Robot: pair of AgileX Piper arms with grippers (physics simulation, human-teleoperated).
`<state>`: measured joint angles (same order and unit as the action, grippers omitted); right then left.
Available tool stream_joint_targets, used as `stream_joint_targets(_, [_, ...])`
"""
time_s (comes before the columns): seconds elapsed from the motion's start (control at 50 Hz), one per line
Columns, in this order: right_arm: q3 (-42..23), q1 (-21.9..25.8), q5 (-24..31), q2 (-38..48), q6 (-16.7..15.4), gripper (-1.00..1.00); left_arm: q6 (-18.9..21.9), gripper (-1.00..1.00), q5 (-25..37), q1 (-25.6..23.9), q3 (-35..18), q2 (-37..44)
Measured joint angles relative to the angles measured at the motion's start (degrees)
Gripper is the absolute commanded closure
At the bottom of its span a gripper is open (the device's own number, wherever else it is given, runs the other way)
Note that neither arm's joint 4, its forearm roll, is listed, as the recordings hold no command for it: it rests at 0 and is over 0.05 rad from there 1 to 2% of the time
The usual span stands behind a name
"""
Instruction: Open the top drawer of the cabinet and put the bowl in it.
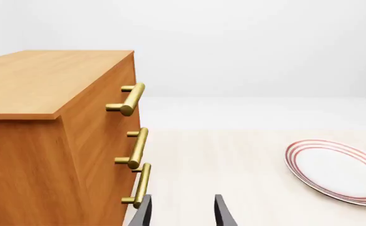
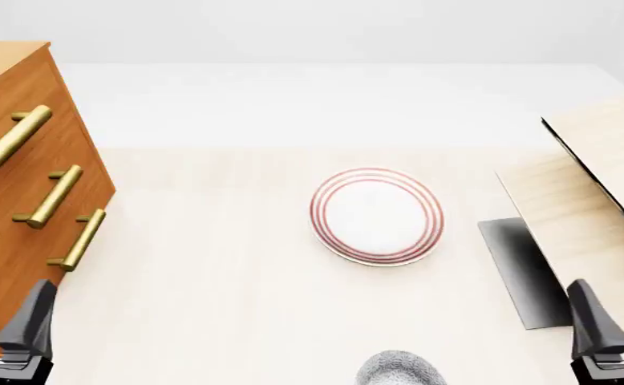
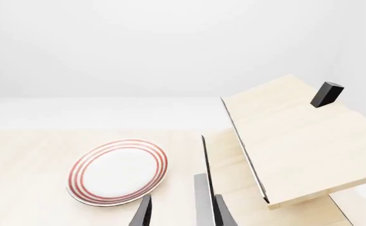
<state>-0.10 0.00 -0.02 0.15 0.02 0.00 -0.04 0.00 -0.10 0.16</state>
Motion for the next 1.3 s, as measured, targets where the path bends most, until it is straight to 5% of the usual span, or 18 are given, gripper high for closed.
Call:
stream_joint_targets(0.6, [-0.16,0.00,-0.09,0.31,0.04,-1.00,2.96,-1.00,-0.43,0.13,-0.88,0.91])
stream_joint_targets(0.92, [-0.17,-0.01,-0.08,0.31,0.05,-1.00,14.40,-1.00,0.19,-0.53,-5.46,5.67])
stream_joint_targets(1.3, [-0.17,-0.01,-0.08,0.31,0.05,-1.00,32.50,-1.00,-8.45,-2.72,-10.00,21.82])
